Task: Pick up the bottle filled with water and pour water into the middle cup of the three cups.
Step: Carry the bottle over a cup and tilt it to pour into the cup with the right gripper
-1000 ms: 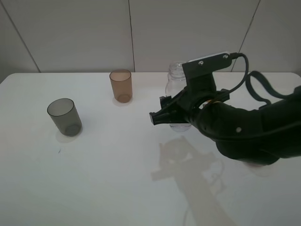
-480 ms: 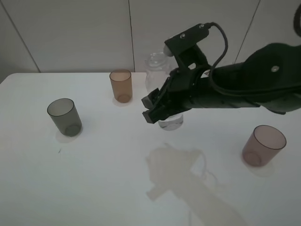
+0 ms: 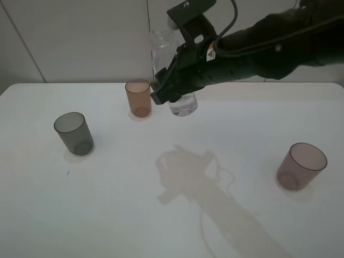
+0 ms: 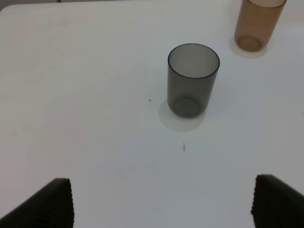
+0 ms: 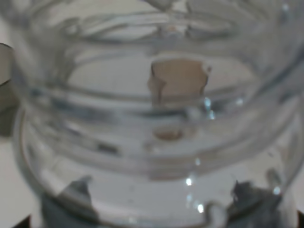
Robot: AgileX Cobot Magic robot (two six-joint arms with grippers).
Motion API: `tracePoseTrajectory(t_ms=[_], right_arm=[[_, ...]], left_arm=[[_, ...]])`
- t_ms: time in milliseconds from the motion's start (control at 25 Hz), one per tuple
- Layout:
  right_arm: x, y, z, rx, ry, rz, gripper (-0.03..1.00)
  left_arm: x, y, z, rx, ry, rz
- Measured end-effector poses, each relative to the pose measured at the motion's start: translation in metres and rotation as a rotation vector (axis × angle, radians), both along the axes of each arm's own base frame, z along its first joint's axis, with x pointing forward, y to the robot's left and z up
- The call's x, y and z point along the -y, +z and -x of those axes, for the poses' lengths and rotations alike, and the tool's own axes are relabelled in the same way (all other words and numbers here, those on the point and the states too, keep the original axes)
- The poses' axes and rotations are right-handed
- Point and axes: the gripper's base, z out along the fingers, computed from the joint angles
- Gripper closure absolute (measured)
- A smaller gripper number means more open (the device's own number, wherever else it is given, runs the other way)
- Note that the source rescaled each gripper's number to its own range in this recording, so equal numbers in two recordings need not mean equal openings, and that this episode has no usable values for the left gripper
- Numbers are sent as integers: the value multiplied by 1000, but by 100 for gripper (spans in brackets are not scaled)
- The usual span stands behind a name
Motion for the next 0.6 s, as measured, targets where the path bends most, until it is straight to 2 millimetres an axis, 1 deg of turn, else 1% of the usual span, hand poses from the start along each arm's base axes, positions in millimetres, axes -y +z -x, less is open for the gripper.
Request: tracePoseTrajectory(t_ms=[120,400,480,520,600], right_arm=[[-9,-6,-15,23,16,40,97],[-27,-29,-45,82,87,213,97],[-30,-33,-54,99,93,262,97],[-30,-33,-54,99,93,262,97],[-31,-37,-65,103,75,296,97]], left_arm=[[0,0,0,0,0,0],[0,0,0,0,0,0],[0,0,0,0,0,0],[0,0,0,0,0,0],[0,0,0,0,0,0]])
